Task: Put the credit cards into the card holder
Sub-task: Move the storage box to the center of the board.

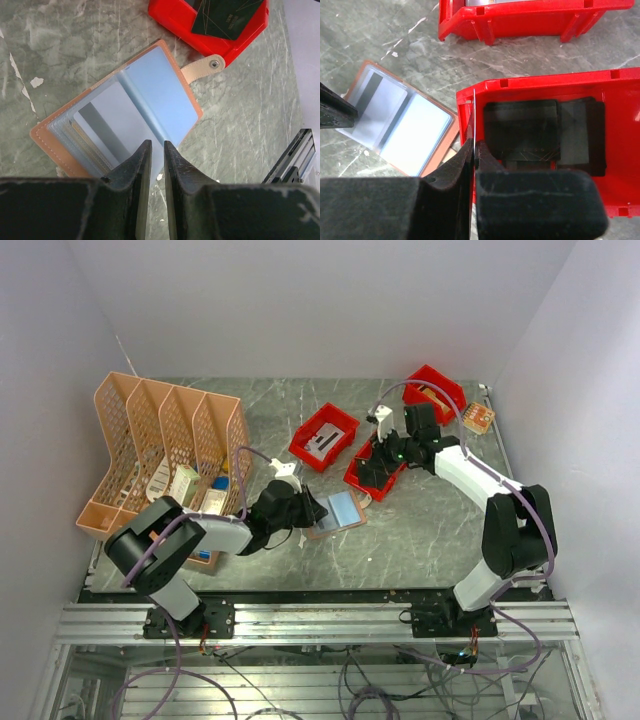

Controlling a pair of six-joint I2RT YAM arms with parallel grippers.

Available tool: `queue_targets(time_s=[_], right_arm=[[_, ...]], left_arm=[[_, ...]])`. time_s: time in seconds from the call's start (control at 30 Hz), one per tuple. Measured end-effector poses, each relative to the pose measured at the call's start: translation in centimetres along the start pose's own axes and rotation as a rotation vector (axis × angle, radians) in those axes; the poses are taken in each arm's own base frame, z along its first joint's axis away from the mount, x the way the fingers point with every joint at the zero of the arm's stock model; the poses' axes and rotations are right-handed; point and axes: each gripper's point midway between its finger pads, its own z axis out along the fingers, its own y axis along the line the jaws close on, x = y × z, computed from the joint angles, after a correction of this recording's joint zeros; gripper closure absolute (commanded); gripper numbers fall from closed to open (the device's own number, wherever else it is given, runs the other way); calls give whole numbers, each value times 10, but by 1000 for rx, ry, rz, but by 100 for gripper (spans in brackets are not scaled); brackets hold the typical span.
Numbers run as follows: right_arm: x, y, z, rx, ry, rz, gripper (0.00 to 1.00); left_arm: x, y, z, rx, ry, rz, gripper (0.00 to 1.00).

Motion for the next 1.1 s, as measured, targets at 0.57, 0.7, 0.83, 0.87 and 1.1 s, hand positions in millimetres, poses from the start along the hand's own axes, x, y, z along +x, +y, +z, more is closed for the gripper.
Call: queue_targets(time_s=[0.57, 0.7, 0.83, 0.87, 1.1], right_arm=[[4, -29, -3, 143, 46, -96, 100], [2, -44, -5, 186, 48, -93, 100], [0, -61, -8, 226, 49, -86, 100], [-1, -66, -10, 236, 47, -82, 100], [-20, -57, -23, 134, -24, -70, 100]], left_arm=[[8, 10, 5, 2, 41, -12, 73], [8, 10, 4, 7, 46, -14, 74], [10, 10, 4, 12, 53, -16, 74], [10, 10, 4, 13, 56, -16, 74], [11, 10, 6, 7, 68, -18, 78]])
